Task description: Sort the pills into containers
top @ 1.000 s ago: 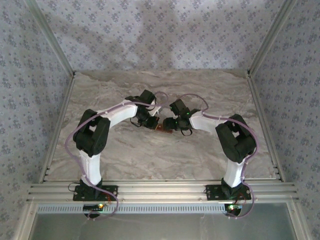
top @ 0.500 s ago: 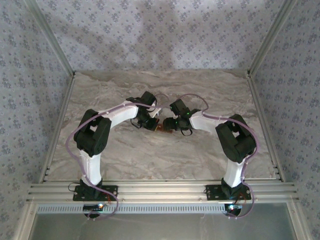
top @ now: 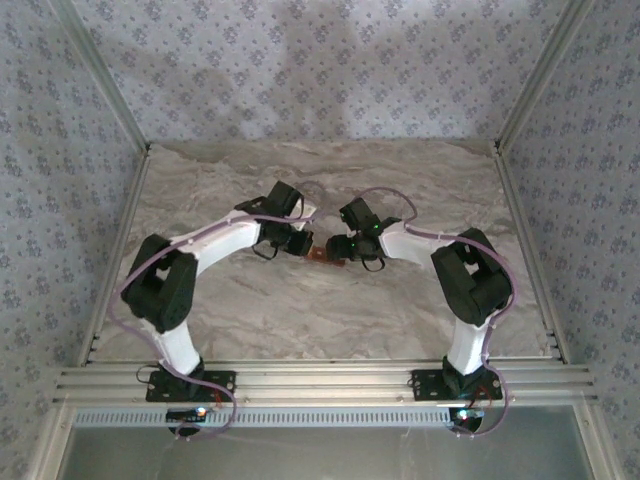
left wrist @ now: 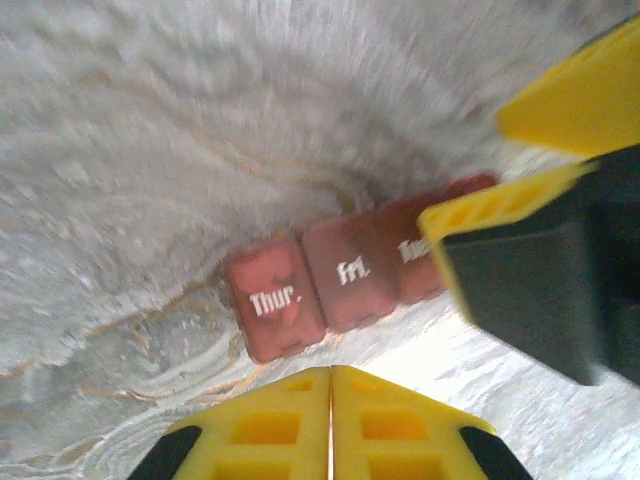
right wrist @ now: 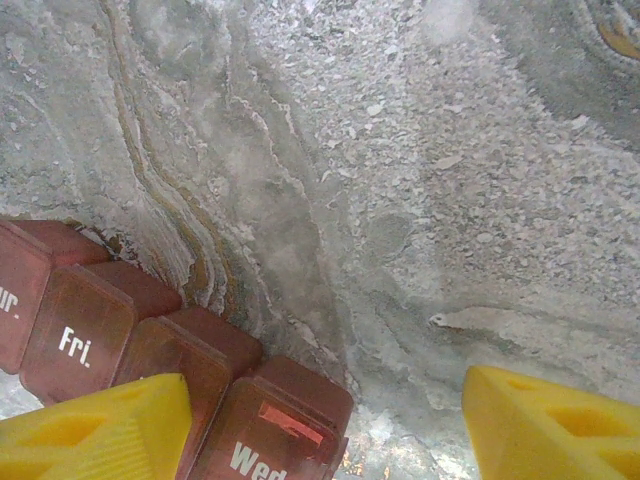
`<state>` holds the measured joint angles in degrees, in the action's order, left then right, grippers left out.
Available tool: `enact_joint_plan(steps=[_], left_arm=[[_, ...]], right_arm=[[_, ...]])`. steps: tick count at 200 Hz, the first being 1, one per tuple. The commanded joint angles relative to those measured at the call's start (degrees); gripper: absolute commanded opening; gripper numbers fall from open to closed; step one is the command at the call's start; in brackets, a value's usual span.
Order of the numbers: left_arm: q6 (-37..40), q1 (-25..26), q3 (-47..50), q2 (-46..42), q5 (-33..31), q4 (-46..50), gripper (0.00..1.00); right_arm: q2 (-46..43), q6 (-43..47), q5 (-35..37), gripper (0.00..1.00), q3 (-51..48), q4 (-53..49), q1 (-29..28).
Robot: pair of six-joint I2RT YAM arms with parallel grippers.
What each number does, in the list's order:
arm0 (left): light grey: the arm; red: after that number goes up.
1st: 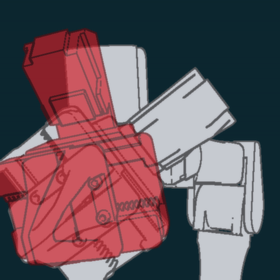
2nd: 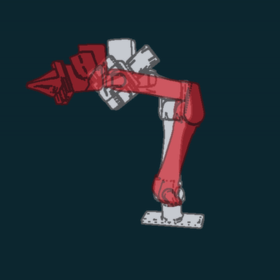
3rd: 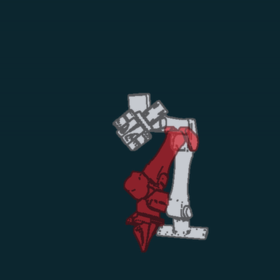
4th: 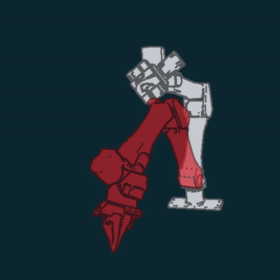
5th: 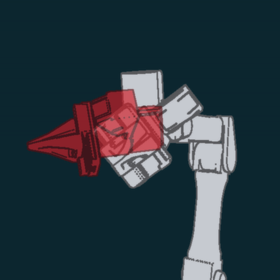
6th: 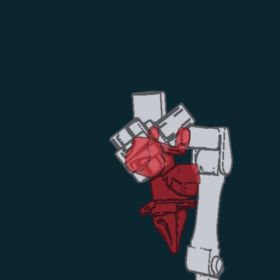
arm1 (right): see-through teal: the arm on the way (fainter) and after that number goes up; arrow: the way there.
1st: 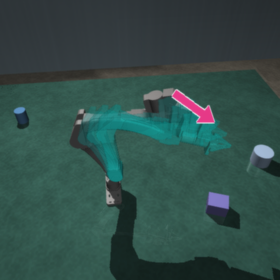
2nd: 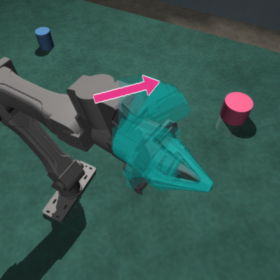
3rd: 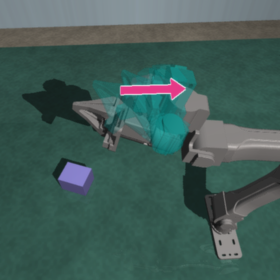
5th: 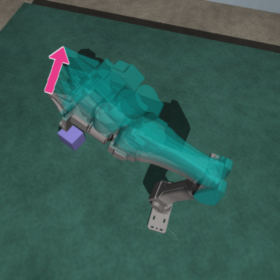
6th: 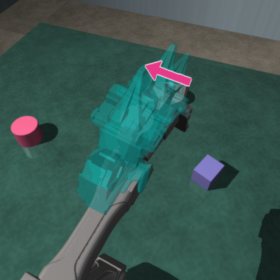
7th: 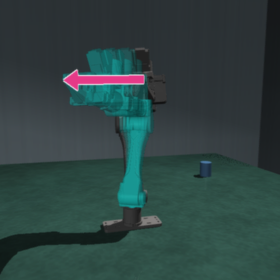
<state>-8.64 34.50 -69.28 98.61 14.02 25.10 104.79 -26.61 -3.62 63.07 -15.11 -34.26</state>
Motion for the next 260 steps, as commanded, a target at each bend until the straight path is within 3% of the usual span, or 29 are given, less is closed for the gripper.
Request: enact_joint_plan(steps=[1,71,120,145,149,152,155,196,213,239,260], left_arm=[[-3.1,-0.7,3.9,-6.4,-2.4,-10.7,0.11],[-4.0,-2.1,18.1,-24.0,-14.0,-26.9,0.29],[-2.6,-4.1,21.7,-33.1,-18.6,-28.2,0.45],[-2.3,-5.8,23.2,-36.8,-19.8,-28.4,0.68],[-2.3,-6.0,23.4,-37.3,-19.8,-28.4,0.8],[-2.3,-6.3,23.5,-37.7,-19.9,-28.4,0.95],[-2.3,-6.5,23.7,-38.0,-20.1,-28.3,0.98],[0.0,-8.1,26.4,-42.9,-23.5,-28.8,0.98],[2.6,-8.3,28.6,-44.6,-25.2,-31.1,0.98],[6.8,-8.4,34.0,-46.3,-26.2,-39.5,0.98],[6.1,-8.6,38.5,-46.2,-31.6,-47.1,0.98]], right_arm=[[1.2,0.0,2.0,0.74,0.2,-5.6,0.6],[-3.7,1.2,-0.8,0.75,8.0,-9.5,1.1],[-10.4,1.7,-3.0,0.77,13.9,-11.2,2.8],[-15.7,2.5,-3.6,0.78,13.9,-11.6,4.8],[-16.8,2.6,-3.7,0.78,13.6,-11.5,5.2],[-17.5,2.7,-3.8,0.79,13.4,-11.4,5.6],[-18.3,2.8,-3.9,0.79,13.1,-11.4,6.2],[-30.2,3.7,-7.0,0.86,7.4,-9.3,14.7],[-34.6,4.1,-6.6,0.99,5.8,-8.9,18.4],[-38.6,4.1,-3.8,1.0,2.3,-9.4,23.7],[-39.6,3.5,-3.0,1.0,0.5,-9.0,27.9]])
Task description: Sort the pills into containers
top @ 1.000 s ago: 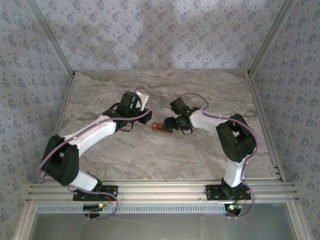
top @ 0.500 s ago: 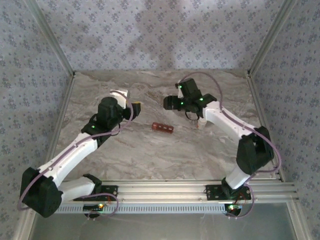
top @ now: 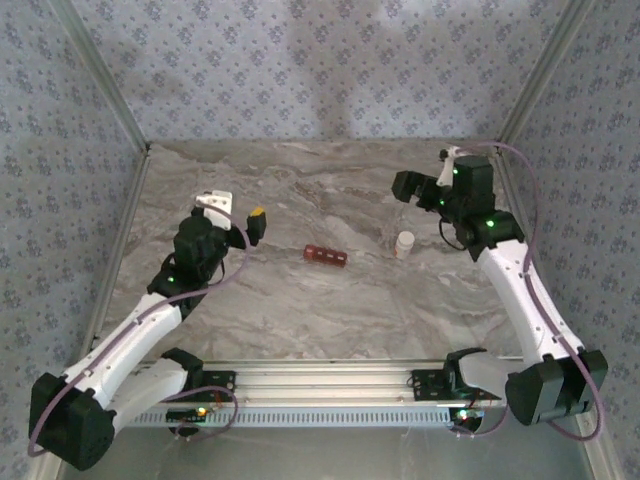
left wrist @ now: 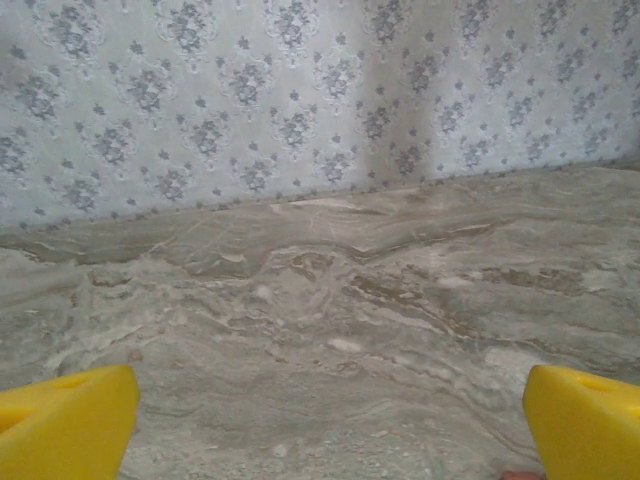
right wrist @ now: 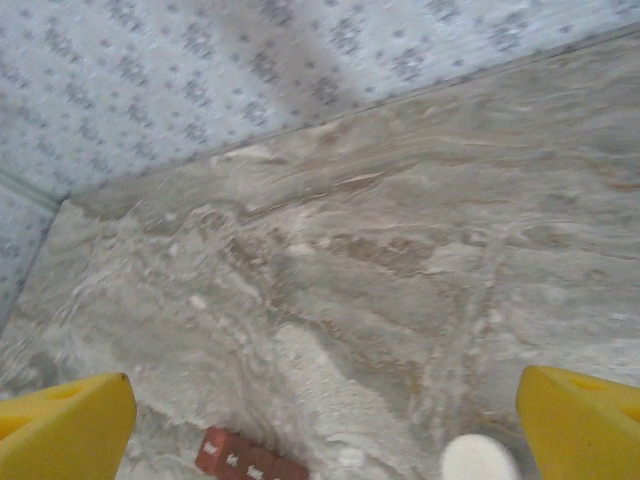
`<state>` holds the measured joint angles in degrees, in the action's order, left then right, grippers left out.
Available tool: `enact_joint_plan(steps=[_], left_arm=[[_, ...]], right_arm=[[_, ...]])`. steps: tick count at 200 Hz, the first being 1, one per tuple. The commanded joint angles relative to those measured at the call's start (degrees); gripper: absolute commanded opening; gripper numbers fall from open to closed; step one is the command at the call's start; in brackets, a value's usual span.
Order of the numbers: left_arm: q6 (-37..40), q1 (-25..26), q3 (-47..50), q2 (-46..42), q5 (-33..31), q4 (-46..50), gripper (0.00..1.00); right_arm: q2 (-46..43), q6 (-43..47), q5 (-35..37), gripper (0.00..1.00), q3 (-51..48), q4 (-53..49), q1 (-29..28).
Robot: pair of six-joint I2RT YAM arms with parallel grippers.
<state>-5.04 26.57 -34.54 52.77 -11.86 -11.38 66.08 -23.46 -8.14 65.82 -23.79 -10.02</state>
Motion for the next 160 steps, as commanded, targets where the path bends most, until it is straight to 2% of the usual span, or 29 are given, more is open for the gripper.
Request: enact_joint_plan(steps=[1,18,63,116,142,160], left_arm=[[2.6,-0.6,4.0,-0.3,-5.9,-10.8,0.98],[4.0,-1.3,5.4,-0.5,-7.7,-11.6,0.98],[7.1,-7.1,7.9,-1.3,-7.0,-15.0,0.98],[9.1,-13.4,11.2,-2.7,-8.6,-11.7,0.98],[7.0,-14.4,14.7,0.2,-8.8,-15.9,0.98],[6.2,-14.6,18.1,3.9,-10.9,-22.7,0.98]], right_arm=[[-0.9,0.4,1.4,1.0,-2.4,-0.2,3.9],[-2.3,0.2,1.9,1.0,-6.4,4.6,6.0],[-5.6,2.1,13.9,0.99,-21.3,24.1,8.2],[-0.3,8.5,24.0,1.0,-25.1,25.9,8.9],[0.8,10.8,26.4,1.0,-28.7,30.9,9.1],[2.0,11.9,26.9,1.0,-31.0,34.6,9.2]])
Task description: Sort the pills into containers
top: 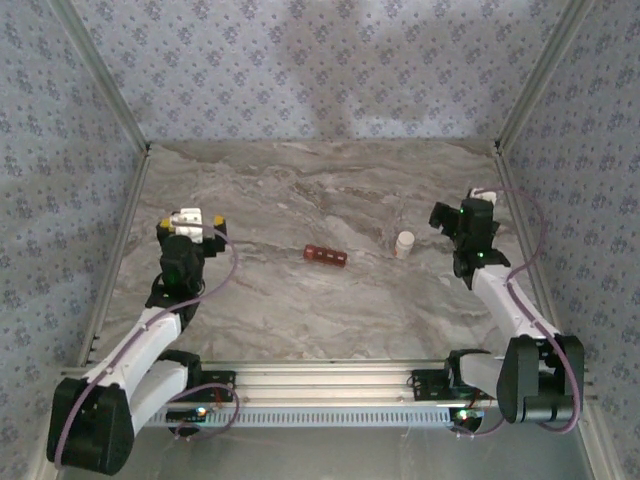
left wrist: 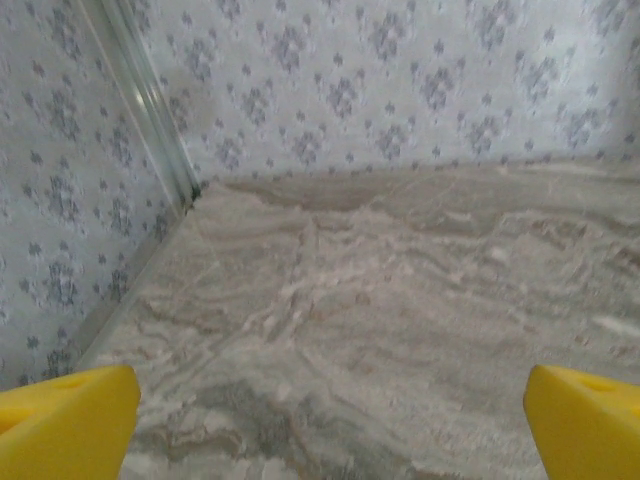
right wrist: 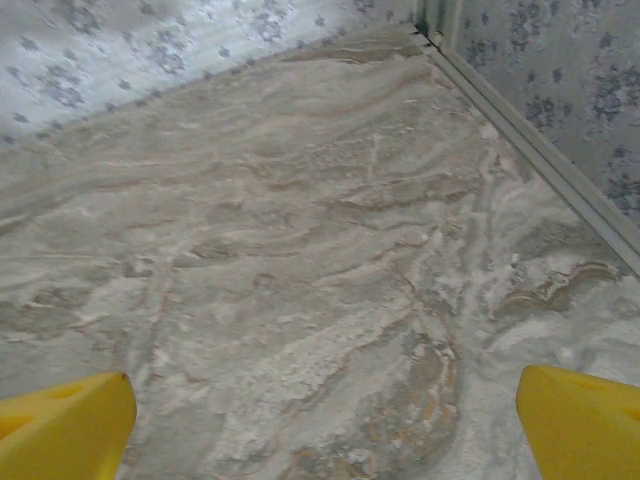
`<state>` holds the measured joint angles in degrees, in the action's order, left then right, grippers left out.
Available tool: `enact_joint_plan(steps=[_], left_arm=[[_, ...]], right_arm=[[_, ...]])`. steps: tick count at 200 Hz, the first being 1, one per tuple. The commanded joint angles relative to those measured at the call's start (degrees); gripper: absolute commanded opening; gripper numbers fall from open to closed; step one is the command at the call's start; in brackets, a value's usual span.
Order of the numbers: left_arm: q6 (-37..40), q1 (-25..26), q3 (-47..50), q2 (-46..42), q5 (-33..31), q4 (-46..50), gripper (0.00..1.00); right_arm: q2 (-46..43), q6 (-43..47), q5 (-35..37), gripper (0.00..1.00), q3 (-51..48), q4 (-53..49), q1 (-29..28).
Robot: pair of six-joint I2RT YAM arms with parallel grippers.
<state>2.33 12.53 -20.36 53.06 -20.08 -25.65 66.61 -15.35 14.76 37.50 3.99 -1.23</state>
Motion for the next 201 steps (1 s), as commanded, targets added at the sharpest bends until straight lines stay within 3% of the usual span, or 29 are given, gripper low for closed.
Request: enact_joint_plan(steps=[1,49,75,121,157,172,201], left_arm=[[-1.2,-0.6,4.2,3.8,-2.6,-9.0,0.98],[1.0,-1.7,6.5,16.7,-1.8,-19.7,0.98],[3.5,-2.2,5.0,20.6,2.5,-22.1,0.98],[4.7,-4.4,3.1,25.9,10.6,-24.5,0.98],[2.6,-7.7,2.9,27.3,15.4,-25.4,0.98],[1.4,-9.6,2.9,29.1,18.0,-27.1,0.98],[0.6,-11.2,2.7,34.8,20.3,-32.4,0.98]], right_arm=[[1.6,3.8,3.9,1.0,-2.8,6.9,0.4],[7.1,5.3,6.1,1.0,-7.9,16.1,0.5],[10.4,5.7,7.5,1.0,-10.9,22.1,0.5],[10.4,7.4,4.8,1.0,-12.2,24.5,0.5],[11.4,12.5,-1.4,1.0,-14.0,31.4,0.4],[11.9,14.8,-2.8,1.0,-15.7,36.3,0.4],[20.4,15.1,-5.7,1.0,-21.7,55.5,2.2]])
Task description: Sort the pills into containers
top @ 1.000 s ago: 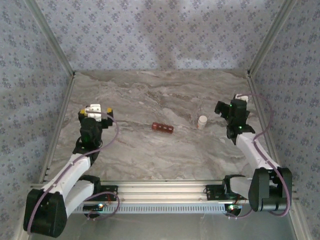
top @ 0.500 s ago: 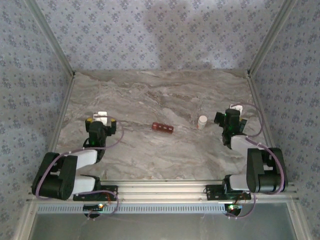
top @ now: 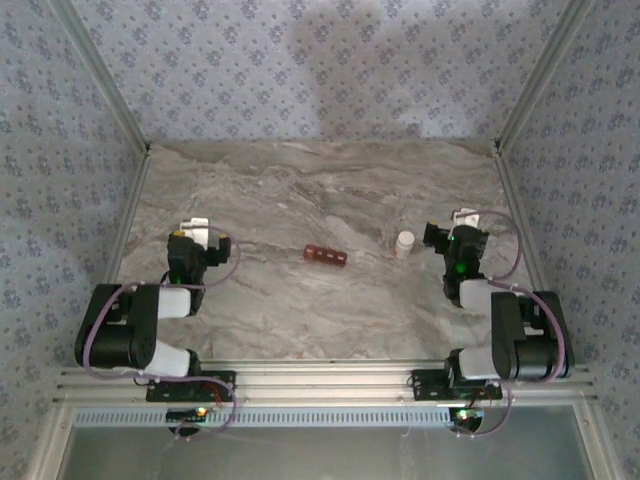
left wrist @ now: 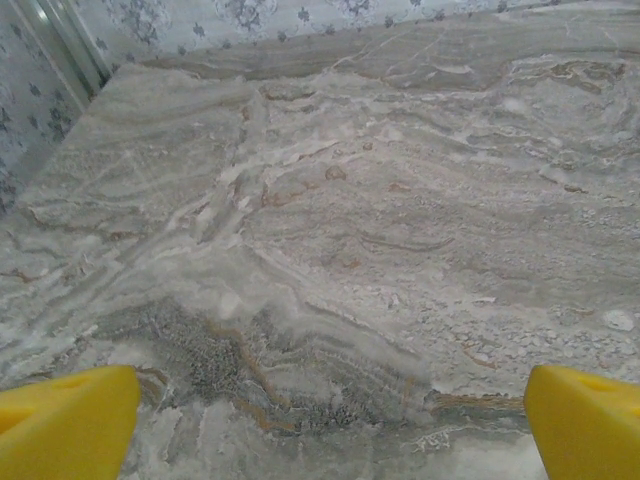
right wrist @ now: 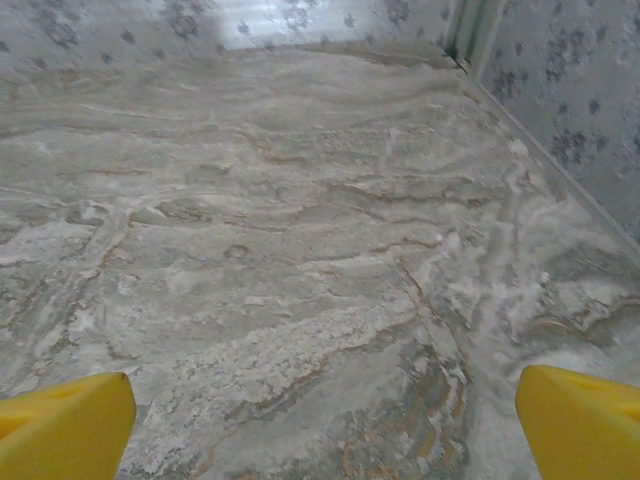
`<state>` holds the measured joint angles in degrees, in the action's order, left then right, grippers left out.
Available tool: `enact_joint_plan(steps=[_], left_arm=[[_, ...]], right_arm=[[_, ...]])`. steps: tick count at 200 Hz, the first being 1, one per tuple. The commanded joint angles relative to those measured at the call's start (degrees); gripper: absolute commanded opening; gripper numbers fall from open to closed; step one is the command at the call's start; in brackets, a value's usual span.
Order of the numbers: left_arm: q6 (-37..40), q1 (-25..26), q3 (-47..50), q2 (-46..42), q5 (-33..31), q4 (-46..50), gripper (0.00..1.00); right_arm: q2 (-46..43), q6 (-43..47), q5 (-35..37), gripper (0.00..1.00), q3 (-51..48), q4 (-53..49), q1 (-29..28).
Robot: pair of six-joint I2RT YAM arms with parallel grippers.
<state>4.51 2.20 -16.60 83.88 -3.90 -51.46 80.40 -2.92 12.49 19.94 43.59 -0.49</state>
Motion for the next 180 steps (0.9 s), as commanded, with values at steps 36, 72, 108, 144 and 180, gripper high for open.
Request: enact_joint_plan(steps=[36,72,108,144,180], left_arm=[[-3.5,-3.1,-6.0,3.8,7.0,3.0,0.98],[-6.0,-4.8,-7.4,4.2,6.5,5.2,0.98],[-6.2,-4.8,-7.6,4.3,6.0,5.6,0.98],[-6.1,-4.8,-7.6,4.3,5.8,5.6,0.98],[-5.4,-3.8,-7.3,4.2,4.2,5.1,0.98]], right_arm=[[7.7,4.3,-8.4,1.0,1.7,6.0,1.5],[7.5,3.8,-10.3,1.0,2.1,4.7,2.5],[7.5,3.9,-10.2,1.0,2.1,4.7,2.4],[7.4,4.1,-9.2,1.0,1.8,5.3,2.0],[7.4,4.1,-9.3,1.0,1.8,5.3,1.9]])
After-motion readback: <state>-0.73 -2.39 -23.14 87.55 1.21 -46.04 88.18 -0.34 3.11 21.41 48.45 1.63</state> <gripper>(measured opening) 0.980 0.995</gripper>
